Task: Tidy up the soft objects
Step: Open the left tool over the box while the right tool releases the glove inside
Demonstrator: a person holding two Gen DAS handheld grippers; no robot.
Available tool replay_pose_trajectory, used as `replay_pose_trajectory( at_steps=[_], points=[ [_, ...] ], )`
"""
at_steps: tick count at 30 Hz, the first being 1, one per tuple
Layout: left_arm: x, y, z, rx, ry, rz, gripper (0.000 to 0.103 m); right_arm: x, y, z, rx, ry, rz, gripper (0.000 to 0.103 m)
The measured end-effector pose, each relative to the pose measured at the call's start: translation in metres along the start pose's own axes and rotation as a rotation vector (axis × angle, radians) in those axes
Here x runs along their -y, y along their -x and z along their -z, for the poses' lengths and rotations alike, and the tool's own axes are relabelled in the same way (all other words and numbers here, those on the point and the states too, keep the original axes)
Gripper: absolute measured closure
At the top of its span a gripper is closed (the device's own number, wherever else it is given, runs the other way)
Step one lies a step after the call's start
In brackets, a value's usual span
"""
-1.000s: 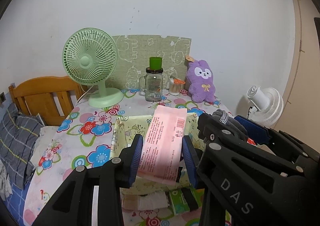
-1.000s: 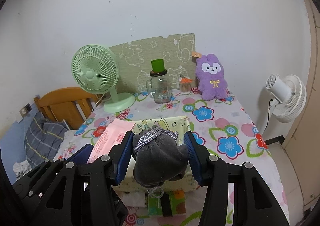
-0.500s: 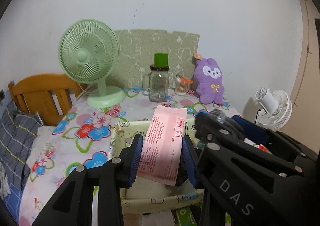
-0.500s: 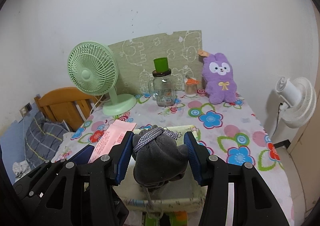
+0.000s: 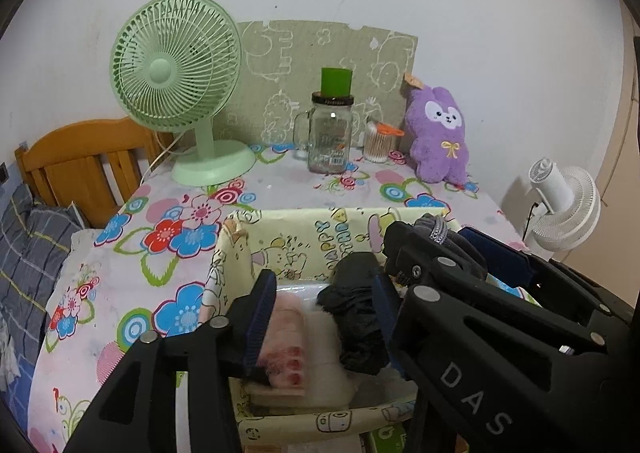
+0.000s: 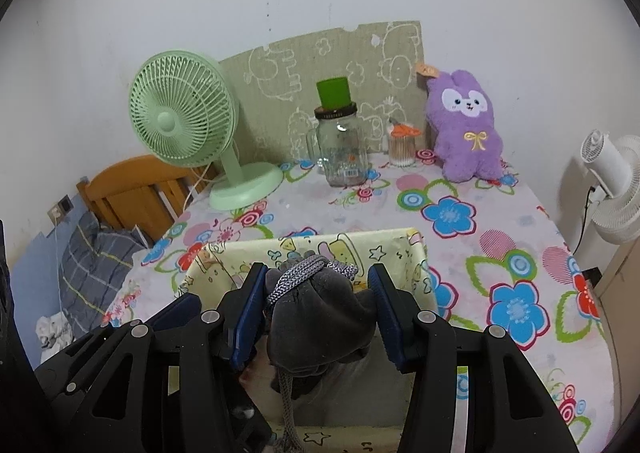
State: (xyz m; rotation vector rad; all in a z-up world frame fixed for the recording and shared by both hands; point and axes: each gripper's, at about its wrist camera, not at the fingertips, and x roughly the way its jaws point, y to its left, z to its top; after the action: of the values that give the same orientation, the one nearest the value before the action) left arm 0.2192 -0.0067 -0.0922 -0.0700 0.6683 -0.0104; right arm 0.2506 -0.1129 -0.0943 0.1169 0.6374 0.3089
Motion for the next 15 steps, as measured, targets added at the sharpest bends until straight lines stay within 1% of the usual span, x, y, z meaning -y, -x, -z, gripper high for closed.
replay_pose_trajectory(
  at_steps=[2,6,7,9,10,11,15],
  points=[
    [-0.001,-0.002,0.001,-0.009,0.004,-0.005,0.044,-0.001,-0.003,0.002,-0.006,0.004,-0.003,0.047],
    [-0.003,-0.003,0.004,-0.021,0.008,-0.006,0.040,-0.003,-0.007,0.004,-0.018,0.015,-0.007,0.045],
    [-0.003,-0.003,0.005,-0.022,0.008,-0.007,0.038,-0.003,-0.007,0.004,-0.022,0.019,-0.009,0.043],
    [-0.004,-0.002,0.006,-0.023,0.008,-0.001,0.034,-0.004,-0.006,0.005,-0.026,0.026,-0.008,0.032],
    [-0.004,0.000,0.006,-0.022,0.009,0.003,0.031,-0.005,-0.004,0.006,-0.020,0.027,-0.005,0.024],
    [-0.004,0.001,0.007,-0.020,0.010,0.005,0.028,-0.005,-0.002,0.007,-0.013,0.026,-0.003,0.019],
    [-0.004,0.005,0.009,-0.023,0.007,0.017,0.025,-0.005,0.006,0.009,-0.003,0.022,-0.001,0.016]
  ],
)
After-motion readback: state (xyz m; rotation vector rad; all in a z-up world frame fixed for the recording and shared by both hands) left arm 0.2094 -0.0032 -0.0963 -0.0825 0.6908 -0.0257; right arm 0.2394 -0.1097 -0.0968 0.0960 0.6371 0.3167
